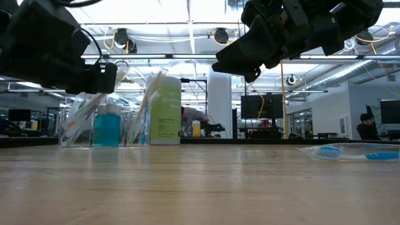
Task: Pick & Place toothbrushing station
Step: Put the orange toothbrush into the transparent organizer
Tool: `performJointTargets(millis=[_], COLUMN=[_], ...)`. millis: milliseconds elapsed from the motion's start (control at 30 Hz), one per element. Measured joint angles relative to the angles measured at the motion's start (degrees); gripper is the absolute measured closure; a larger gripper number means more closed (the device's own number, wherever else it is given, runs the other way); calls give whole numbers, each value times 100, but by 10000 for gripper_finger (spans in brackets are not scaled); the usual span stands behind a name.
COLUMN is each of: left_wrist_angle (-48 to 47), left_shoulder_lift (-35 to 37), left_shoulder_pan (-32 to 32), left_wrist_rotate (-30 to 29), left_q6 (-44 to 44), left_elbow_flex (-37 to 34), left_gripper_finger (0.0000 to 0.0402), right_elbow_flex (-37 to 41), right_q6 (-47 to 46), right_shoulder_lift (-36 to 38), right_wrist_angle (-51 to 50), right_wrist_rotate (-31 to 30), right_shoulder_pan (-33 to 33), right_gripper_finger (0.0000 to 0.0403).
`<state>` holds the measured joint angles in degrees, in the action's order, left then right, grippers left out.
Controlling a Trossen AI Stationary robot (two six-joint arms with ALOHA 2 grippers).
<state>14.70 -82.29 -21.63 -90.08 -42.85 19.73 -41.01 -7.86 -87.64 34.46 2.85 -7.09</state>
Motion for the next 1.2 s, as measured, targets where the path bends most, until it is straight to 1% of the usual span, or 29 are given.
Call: performJointTargets(millis=[167,233,300,367,467,533,600,700,767,833,900,1033,1133,1200], left_wrist_angle=[425,729,1165,1756,2816,3360,3375,2776,2053,1009,-164,-2573,-3836,-4363], left_shoulder_lift=[276,417,572,769,1153,1386,1622,1981,2129,2199,2208,2155,1959,1893], left_shoulder_pan=[1,1,1,26,185,342,495,660,776,915,1125,1632,2016,2209], left_wrist_rotate=[1,0,83,472,1254,1709,2006,2295,2499,2755,3076,3976,4454,4641], left_q6=[542,933,1516,2436,3803,4427,4776,4988,4888,4520,3954,2724,2177,2000], left_elbow_flex=[0,0,2,2,7,19,127,413,694,1073,1540,2546,3111,3330], left_gripper_finger=[311,292,274,258,241,235,235,240,247,253,258,261,261,261], right_elbow_flex=[0,0,0,0,0,-2,-2,-2,-2,-2,-2,-2,-2,-2], right_q6=[2,2,14,106,254,275,269,265,262,261,260,258,258,258], right_shoulder_lift=[0,0,0,0,0,0,0,0,0,0,-2,-2,-2,-2], right_wrist_angle=[1,2,2,2,2,2,2,2,2,2,2,2,2,1], right_wrist_rotate=[0,0,0,0,0,0,0,0,0,0,0,0,0,0], right_shoulder_pan=[0,0,-2,0,0,-1,0,0,0,0,-2,0,0,-1], right_gripper_finger=[236,236,236,236,236,236,236,236,236,236,236,236,236,236])
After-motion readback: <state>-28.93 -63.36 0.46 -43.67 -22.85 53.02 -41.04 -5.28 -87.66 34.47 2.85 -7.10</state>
